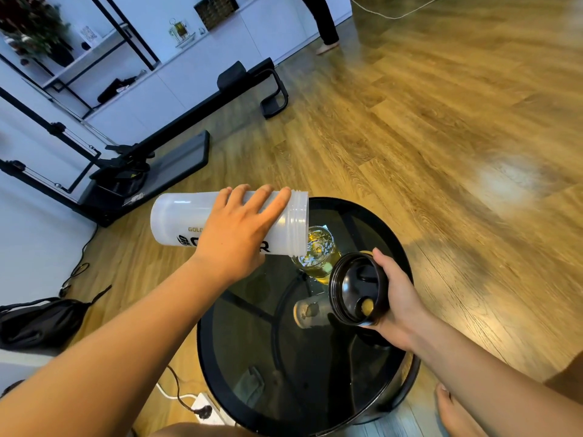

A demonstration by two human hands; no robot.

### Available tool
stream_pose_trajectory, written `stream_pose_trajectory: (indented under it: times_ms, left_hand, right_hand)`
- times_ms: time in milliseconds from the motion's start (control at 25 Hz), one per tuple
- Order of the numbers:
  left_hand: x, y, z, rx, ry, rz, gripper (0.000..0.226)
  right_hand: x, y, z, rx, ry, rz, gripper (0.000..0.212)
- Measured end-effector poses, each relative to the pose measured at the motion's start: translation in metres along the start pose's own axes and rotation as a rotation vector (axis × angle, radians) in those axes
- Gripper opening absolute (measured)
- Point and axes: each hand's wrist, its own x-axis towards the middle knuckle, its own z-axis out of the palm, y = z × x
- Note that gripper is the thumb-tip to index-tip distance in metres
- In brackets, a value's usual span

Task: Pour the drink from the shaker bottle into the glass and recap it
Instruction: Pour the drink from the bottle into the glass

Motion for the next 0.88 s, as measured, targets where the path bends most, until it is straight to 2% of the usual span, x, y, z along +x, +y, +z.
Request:
stream_pose_trajectory:
  times_ms: [80,120,200,280,440,600,680,880]
  left_hand:
    - [-0.002,0.000,0.000,-0.124,0.023,-0.036,0.109]
    - [-0.004,-0.001,0.000,-0.278,0.056,-0.094,0.107]
    - [-0.014,0.001,0.001,-0.726,0.131,-0.334,0.101]
    - [-0.034,0.008,0.009,-1.016,0.227,-0.589,0.104]
    - [-0.094,0.050,0.032,-1.219,0.345,-0.912,0.116]
    - [-0.144,0.094,0.044,-1.285,0.482,-1.129,0.115]
    - [-0.161,0.104,0.050,-1.322,0.554,-1.188,0.113]
    - [-0.180,0.118,0.060,-1.442,0.560,-1.203,0.126]
  right_hand:
    - [-0.001,0.000,0.001,-0.003,-0.001,0.006,0.057]
    - [-0.002,0.000,0.001,0.003,-0.002,0.010,0.057]
    - [-0.004,0.000,0.000,0.021,-0.010,0.017,0.058]
    - [-0.008,-0.002,0.001,0.029,-0.023,0.020,0.058]
    - [-0.019,-0.005,0.004,0.040,-0.062,0.042,0.062]
    - [-0.034,0.002,0.006,-0.043,-0.146,0.064,0.072]
    - [-0.041,0.010,0.007,-0.094,-0.167,0.063,0.071]
    - [-0.053,0.029,0.009,-0.206,-0.123,0.015,0.063]
